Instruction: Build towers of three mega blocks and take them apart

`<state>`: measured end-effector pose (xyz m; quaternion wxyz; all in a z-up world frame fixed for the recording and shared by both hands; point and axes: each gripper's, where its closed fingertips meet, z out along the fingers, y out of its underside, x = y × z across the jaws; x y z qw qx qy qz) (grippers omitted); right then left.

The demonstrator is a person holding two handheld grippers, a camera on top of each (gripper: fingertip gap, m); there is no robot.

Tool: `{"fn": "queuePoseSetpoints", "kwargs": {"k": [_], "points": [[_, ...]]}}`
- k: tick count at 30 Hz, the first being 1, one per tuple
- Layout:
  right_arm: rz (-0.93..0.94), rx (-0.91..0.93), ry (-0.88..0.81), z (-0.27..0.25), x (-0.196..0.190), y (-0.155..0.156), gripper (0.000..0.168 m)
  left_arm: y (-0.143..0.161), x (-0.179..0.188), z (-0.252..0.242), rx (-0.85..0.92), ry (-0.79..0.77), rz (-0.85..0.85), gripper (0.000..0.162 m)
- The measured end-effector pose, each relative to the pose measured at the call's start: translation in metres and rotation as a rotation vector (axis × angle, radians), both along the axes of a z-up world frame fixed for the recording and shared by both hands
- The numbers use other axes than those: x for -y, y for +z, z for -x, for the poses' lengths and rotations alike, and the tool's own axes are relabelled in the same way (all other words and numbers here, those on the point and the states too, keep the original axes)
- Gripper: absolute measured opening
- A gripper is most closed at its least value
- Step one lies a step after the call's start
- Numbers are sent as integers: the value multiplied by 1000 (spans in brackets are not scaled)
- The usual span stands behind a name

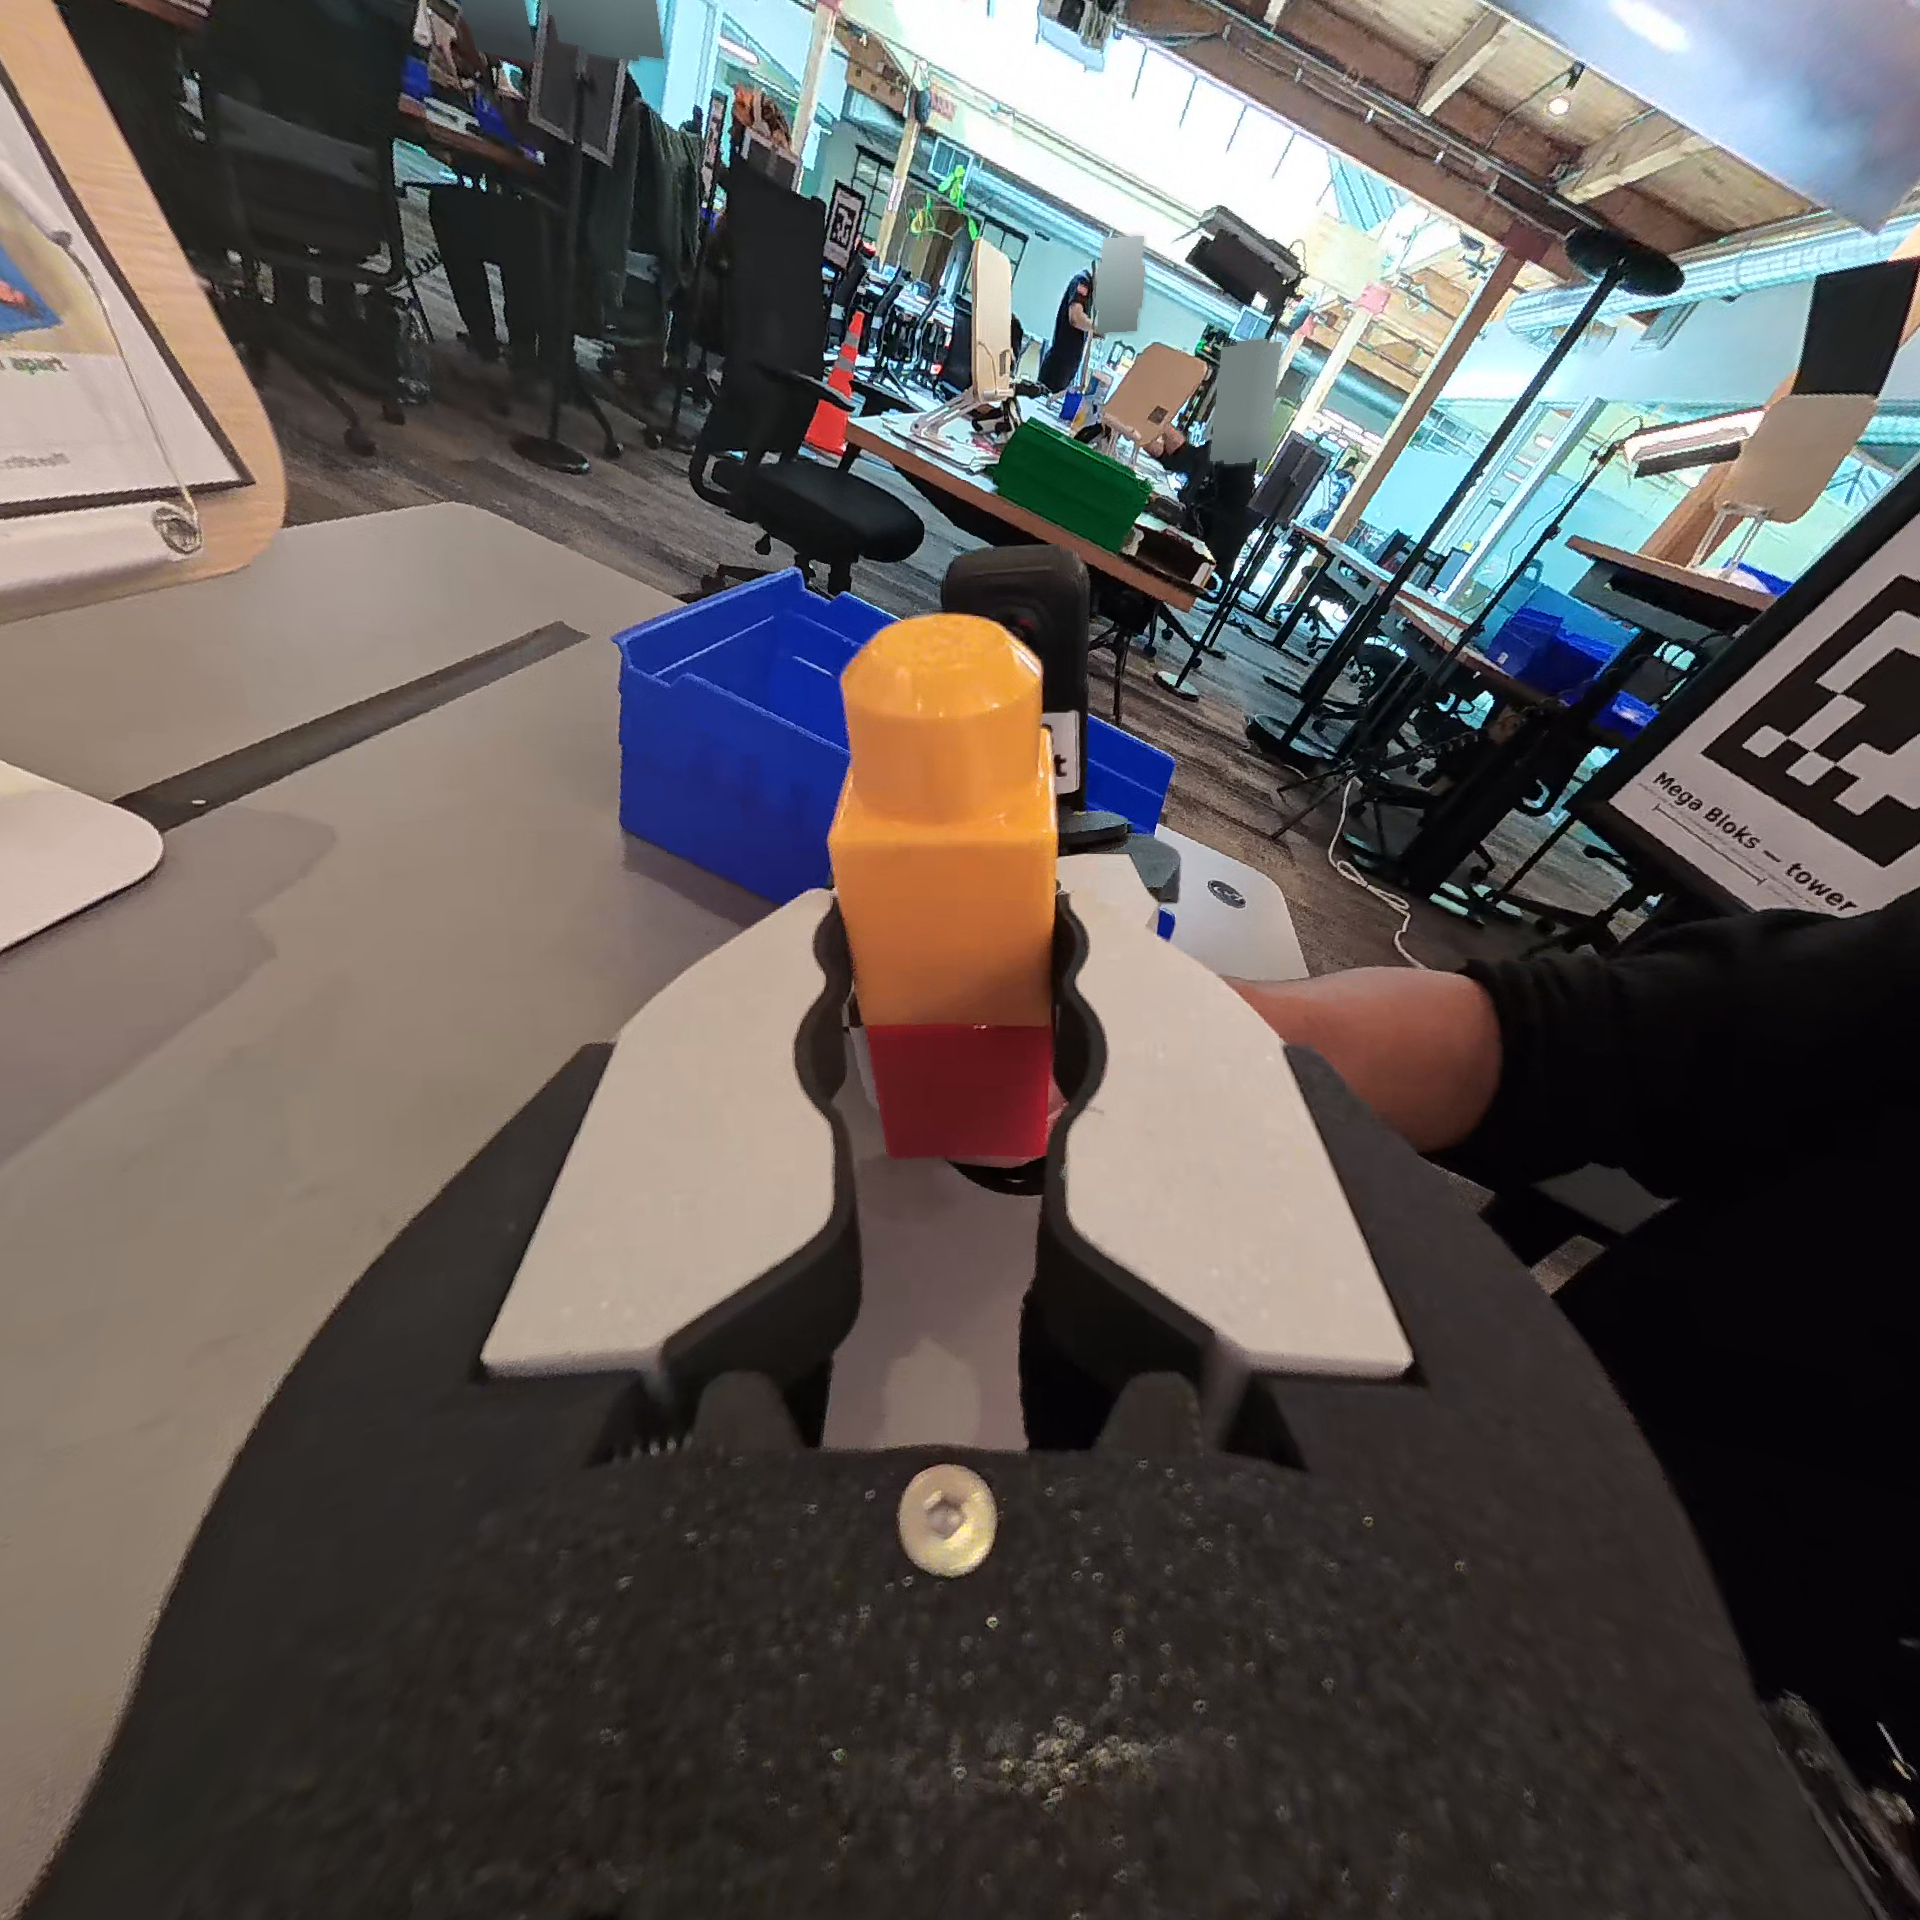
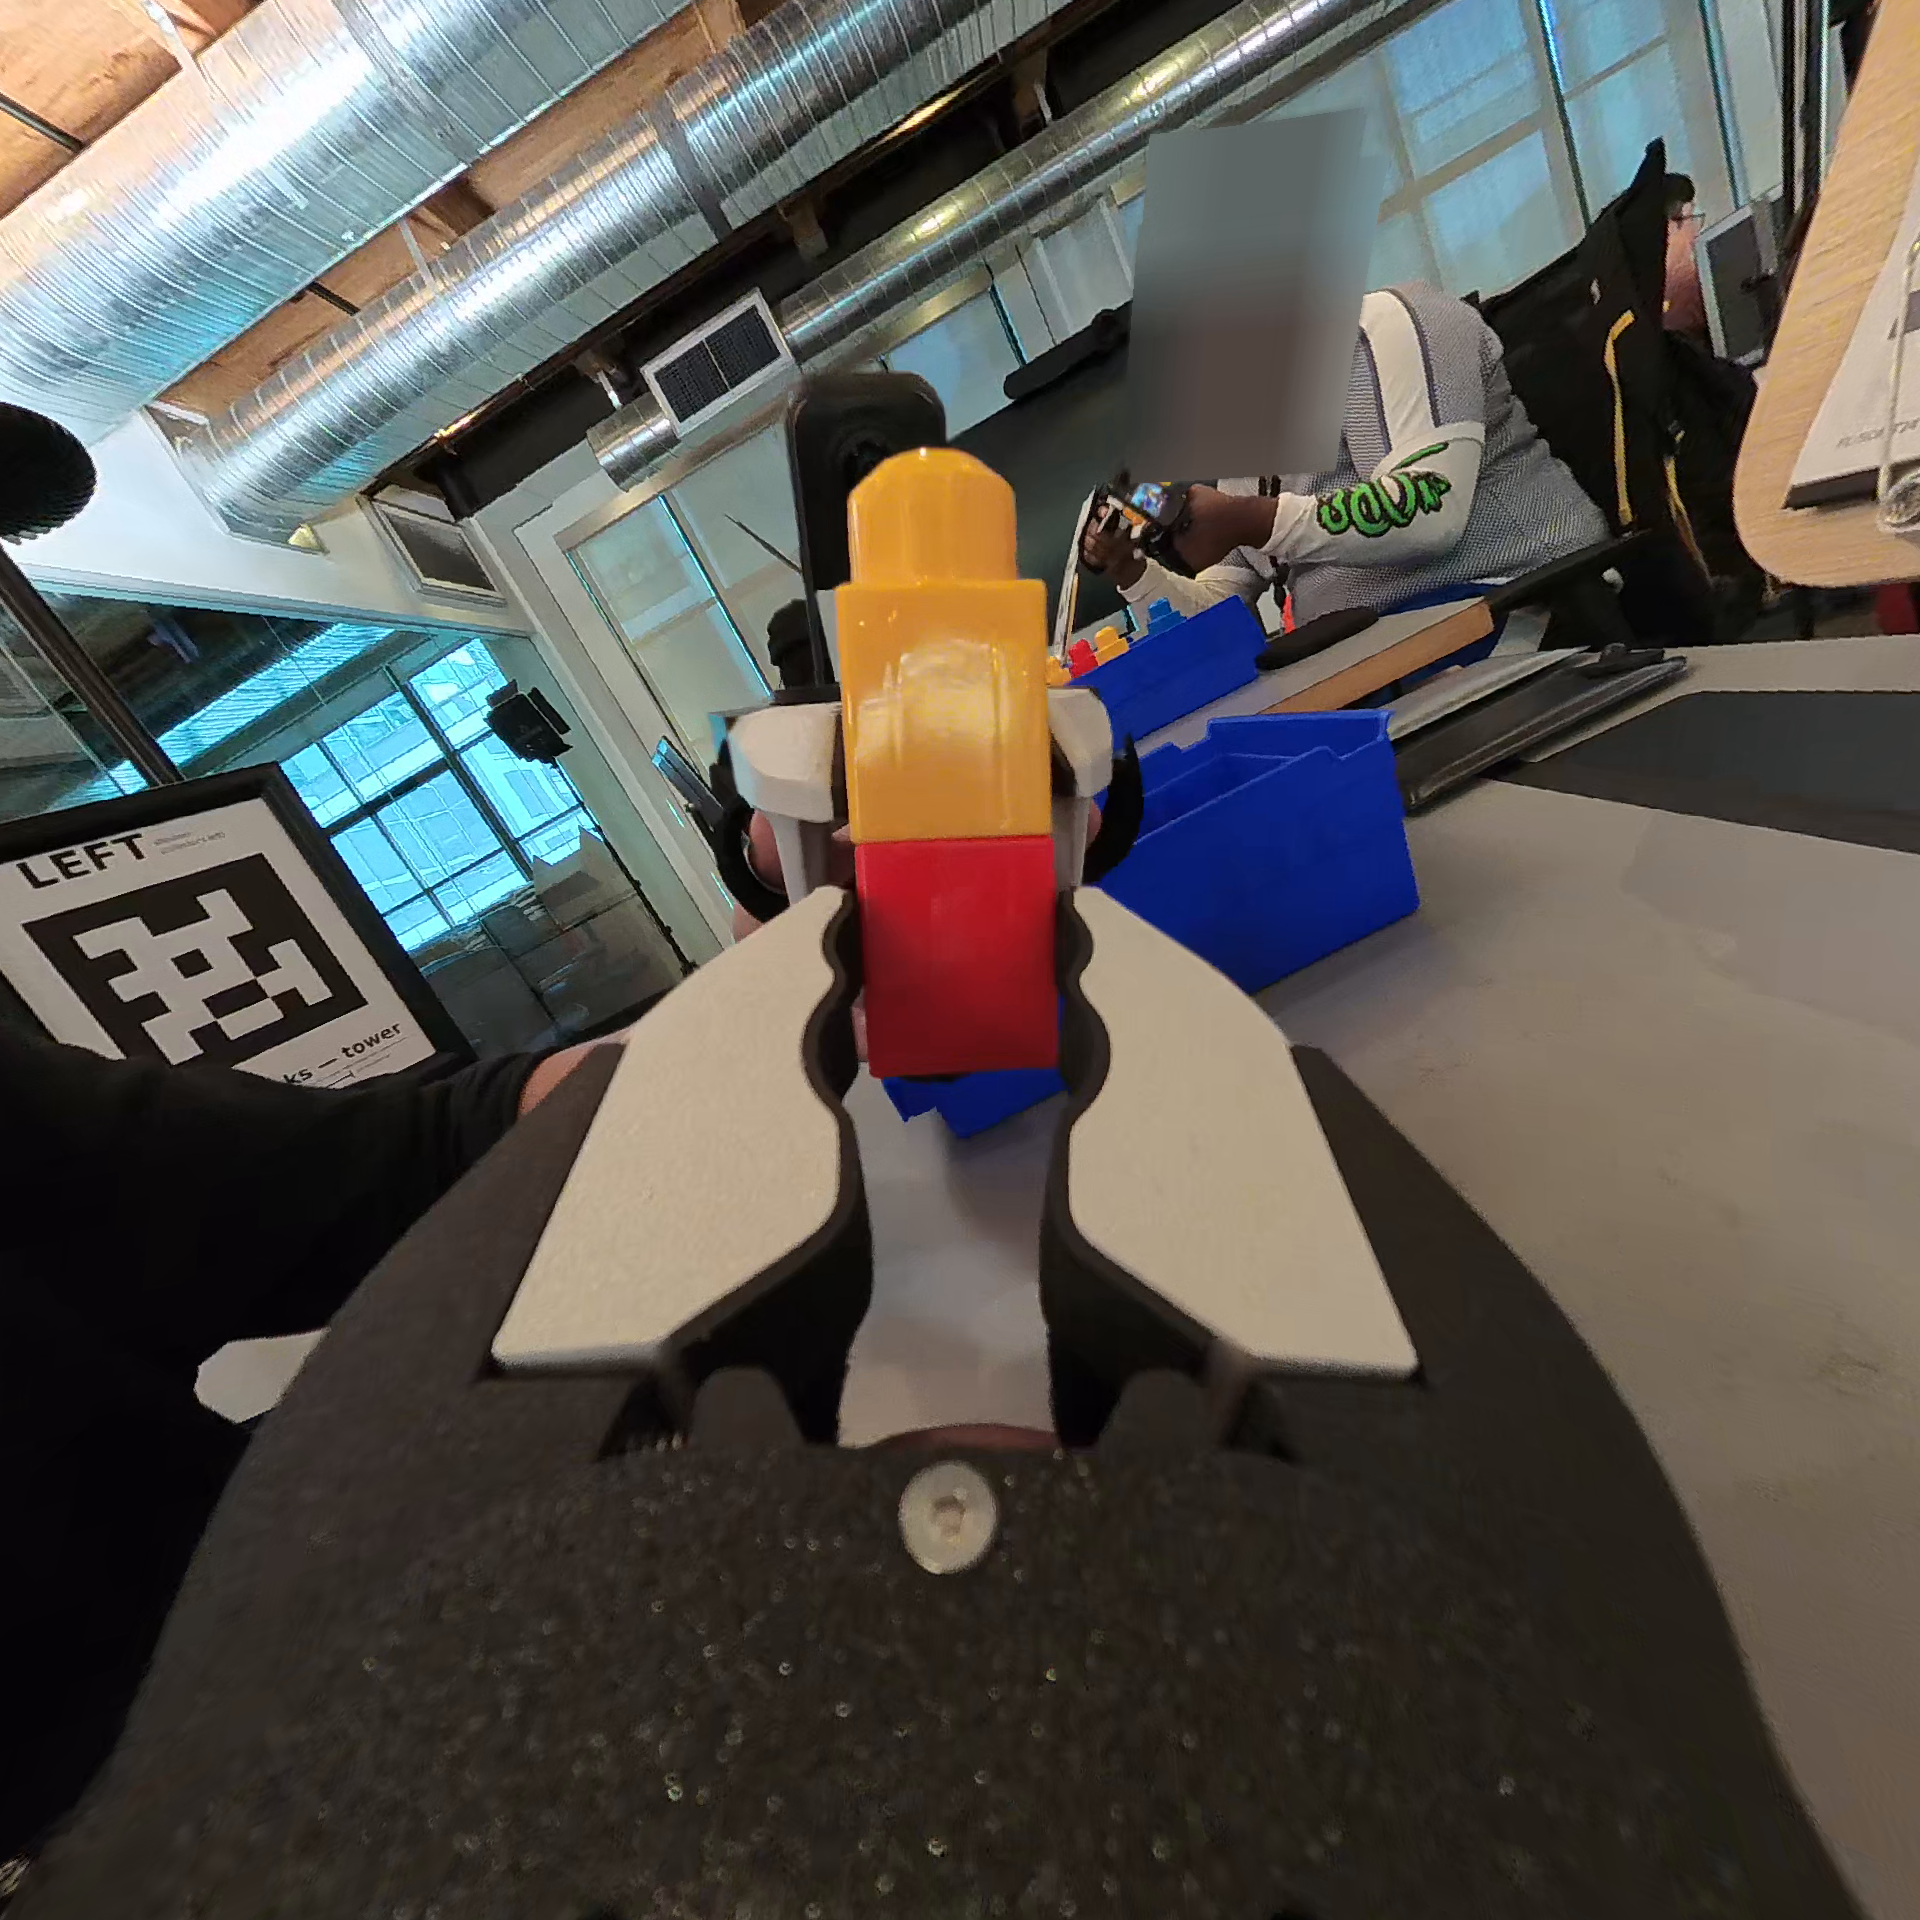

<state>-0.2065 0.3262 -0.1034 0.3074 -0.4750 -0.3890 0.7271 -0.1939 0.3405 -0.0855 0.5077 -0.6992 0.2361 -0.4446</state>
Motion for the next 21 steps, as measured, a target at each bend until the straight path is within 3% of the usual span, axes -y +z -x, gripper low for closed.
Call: {"fn": "queuePoseSetpoints", "kwargs": {"k": [3, 6, 12, 21], "points": [[-14, 32, 11, 4, 5, -3, 36, 0, 4, 6, 0, -2, 17, 36], [-72, 90, 12, 8, 10, -14, 52, 13, 15, 21, 2, 36, -8, 36], [-184, 158, -3, 8, 12, -29, 49, 27, 45, 48, -98, 156, -70, 36], [-232, 130, 68, -4, 28, -13, 48, 14, 44, 15, -50, 45, -71, 36]]}}
